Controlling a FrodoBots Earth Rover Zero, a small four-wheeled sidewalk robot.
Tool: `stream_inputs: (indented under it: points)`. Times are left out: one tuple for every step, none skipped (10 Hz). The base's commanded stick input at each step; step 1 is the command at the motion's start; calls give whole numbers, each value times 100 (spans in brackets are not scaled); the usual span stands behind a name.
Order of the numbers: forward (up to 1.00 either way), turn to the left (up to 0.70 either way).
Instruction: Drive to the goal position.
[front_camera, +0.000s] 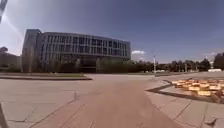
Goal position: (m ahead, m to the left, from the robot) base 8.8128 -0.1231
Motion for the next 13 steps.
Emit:
stream_inputs:
  points:
    - [70, 0]
    - [70, 0]
    - [70, -28]
    - [70, -35]
    - [70, -10]
    - [70, 0]
    - [70, 0]
    - [70, 0]
    - [70, 0]
    - [70, 0]
    - [70, 0]
    - [70, 0]
    - [70, 0]
